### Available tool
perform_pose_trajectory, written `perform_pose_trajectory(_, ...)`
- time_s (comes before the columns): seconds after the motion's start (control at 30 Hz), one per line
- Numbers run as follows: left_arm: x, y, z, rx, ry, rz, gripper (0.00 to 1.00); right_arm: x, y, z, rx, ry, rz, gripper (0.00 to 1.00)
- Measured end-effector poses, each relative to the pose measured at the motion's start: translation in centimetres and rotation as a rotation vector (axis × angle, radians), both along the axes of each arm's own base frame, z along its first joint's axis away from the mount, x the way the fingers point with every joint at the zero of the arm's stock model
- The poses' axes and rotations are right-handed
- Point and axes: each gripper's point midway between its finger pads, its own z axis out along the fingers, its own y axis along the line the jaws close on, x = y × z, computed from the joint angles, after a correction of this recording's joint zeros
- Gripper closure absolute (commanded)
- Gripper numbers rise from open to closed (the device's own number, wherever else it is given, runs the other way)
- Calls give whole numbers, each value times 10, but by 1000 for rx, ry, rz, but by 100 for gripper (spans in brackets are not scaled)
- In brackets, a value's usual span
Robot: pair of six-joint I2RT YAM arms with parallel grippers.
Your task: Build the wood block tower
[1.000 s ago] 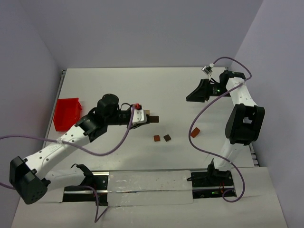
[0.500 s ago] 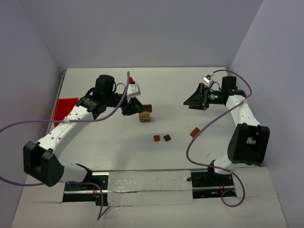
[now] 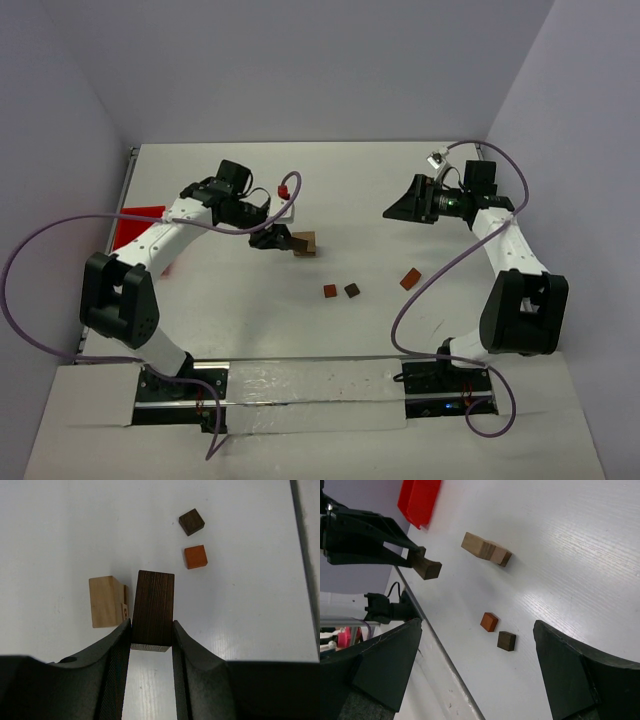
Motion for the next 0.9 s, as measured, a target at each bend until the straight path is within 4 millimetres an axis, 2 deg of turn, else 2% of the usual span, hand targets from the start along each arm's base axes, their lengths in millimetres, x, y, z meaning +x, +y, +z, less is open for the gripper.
perform_pose_trajectory(0.23, 23, -1, -6, -66, -47, 38, 100, -2, 13, -3, -110, -97, 34, 0)
perform_pose_trajectory(0.47, 51, -2, 5, -192, -69, 112, 100, -9, 24, -6, -187, -161, 85, 0)
perform_pose_trajectory(0.67, 60, -6, 2, -228, -69, 123, 100, -13, 31, -11, -223, -167, 116, 0)
perform_pose_trajectory(0.9, 63, -7, -5, -234, -74, 122, 96, -10, 29, -12, -248, -169, 103, 0)
